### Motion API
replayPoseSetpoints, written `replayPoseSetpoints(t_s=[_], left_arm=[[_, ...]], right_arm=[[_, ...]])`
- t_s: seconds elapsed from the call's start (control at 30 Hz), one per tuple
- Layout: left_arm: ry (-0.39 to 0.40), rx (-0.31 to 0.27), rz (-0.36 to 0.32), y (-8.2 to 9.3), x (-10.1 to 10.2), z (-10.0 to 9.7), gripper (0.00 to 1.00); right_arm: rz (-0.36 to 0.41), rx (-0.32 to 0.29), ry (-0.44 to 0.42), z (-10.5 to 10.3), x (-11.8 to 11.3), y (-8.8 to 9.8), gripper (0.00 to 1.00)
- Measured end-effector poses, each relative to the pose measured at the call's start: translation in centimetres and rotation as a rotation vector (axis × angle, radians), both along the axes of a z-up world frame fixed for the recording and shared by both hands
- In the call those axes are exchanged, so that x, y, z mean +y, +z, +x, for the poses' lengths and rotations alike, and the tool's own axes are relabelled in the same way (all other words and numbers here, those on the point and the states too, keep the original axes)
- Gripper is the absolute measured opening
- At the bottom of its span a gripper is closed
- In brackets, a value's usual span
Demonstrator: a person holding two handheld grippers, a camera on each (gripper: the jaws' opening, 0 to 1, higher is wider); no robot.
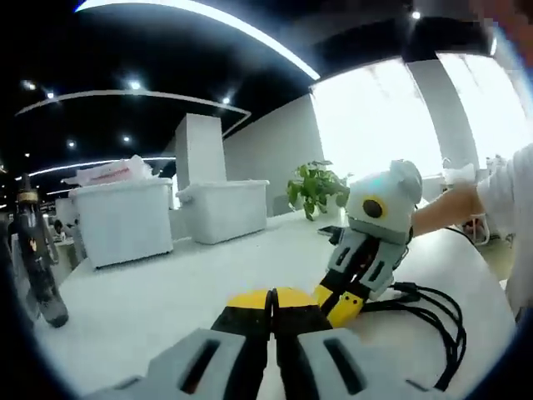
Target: Coil the Type-C to USB data cable on the desktop and secure it with Velcro straps.
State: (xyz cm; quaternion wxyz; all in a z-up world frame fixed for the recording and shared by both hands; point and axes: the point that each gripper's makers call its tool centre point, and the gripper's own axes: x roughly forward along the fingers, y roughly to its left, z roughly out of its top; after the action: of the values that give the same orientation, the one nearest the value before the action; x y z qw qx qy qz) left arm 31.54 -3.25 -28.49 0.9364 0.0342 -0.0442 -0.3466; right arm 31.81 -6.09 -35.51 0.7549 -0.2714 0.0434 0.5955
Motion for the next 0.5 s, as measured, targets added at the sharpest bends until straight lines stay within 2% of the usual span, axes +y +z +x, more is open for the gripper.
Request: replayPoseSetpoints(t_s=[0.1,0.27,0.37,0.5], left_arm=[[0.075,-0.018,-0.057,0.9,1.8,0.7,0.03],[0.147,0.026,-0.063,-0.4,3.3,2.1,0.03],[0.175,0.033,-0.038,-1.0,3.8,2.7,0.03],[0.213,0.033,-0.016,-1.6,4.4,3.2,0.03]], right_arm=[[0.017,-0.039,-0.033,1.6,0.2,1.2,0.03],[0.052,-0.161,-0.140,6.8,0.3,4.1,0.03],[0.064,-0.178,-0.211,9.7,0.2,4.2,0.03],[0.107,-0.204,-0.316,12.5,0.1,3.8,0.03]])
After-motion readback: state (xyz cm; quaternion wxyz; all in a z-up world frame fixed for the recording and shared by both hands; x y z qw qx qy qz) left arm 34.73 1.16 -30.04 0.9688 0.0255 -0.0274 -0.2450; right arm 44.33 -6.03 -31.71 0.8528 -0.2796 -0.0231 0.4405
